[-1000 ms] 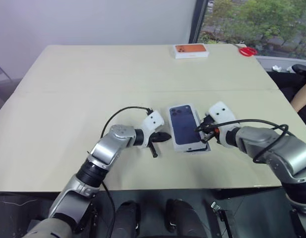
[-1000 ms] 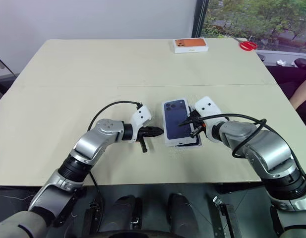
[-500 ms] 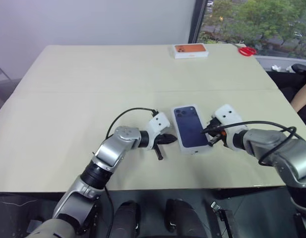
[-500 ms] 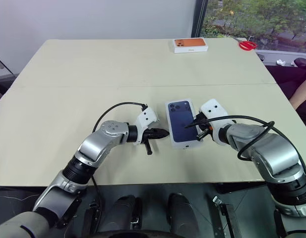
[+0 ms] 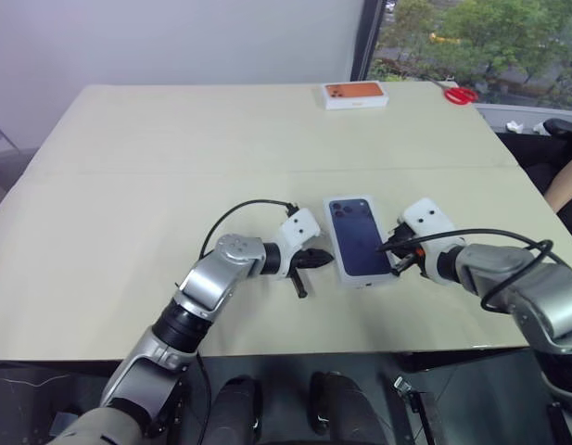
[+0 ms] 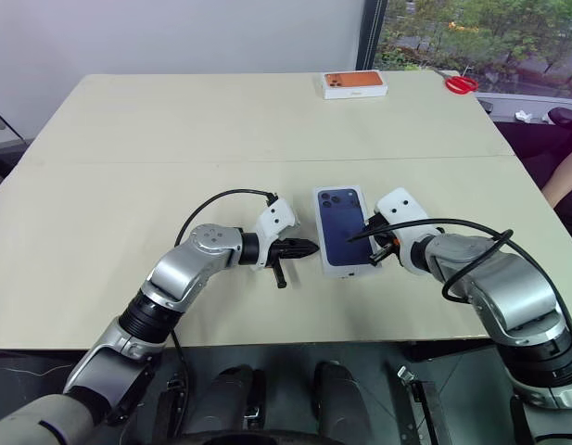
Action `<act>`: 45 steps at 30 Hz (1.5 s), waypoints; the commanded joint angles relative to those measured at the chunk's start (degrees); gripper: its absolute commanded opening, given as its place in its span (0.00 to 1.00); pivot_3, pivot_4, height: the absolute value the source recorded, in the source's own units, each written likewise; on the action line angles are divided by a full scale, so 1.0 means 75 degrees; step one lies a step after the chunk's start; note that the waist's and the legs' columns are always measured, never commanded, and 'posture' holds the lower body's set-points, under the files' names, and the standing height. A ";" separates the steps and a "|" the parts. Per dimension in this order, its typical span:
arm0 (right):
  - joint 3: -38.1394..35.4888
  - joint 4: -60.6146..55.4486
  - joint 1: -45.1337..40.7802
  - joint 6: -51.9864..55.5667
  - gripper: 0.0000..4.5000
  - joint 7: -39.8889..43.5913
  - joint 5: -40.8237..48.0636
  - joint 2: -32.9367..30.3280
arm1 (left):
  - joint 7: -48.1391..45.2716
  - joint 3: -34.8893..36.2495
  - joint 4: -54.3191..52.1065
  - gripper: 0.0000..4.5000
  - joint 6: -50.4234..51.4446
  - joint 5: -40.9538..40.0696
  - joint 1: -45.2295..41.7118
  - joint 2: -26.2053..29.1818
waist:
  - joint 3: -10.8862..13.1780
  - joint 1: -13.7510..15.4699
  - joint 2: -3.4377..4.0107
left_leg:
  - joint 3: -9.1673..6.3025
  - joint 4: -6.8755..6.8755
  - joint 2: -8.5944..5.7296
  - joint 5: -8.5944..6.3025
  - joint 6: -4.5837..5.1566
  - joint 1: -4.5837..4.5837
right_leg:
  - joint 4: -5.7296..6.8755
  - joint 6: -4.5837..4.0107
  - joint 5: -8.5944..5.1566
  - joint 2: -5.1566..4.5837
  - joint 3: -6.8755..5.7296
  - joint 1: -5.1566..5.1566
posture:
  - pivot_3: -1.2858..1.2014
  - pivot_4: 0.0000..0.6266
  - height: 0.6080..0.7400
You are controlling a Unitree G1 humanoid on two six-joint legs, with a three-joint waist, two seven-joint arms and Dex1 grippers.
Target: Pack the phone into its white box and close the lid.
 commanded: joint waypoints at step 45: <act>-0.0672 -0.1174 0.1201 0.0635 0.01 0.1126 0.0550 -0.0033 | 0.1110 0.0374 0.4376 0.00 0.0079 0.1110 -0.2711 -0.1489 | -0.0004 0.0007 -0.0006 | -0.0012 0.0004 -0.0002 -0.0003 0.0006 0.0027 | -0.0006 0.0002 -0.0001 0.0002 -0.0011 0.0037 | 0.52 0.24 1.00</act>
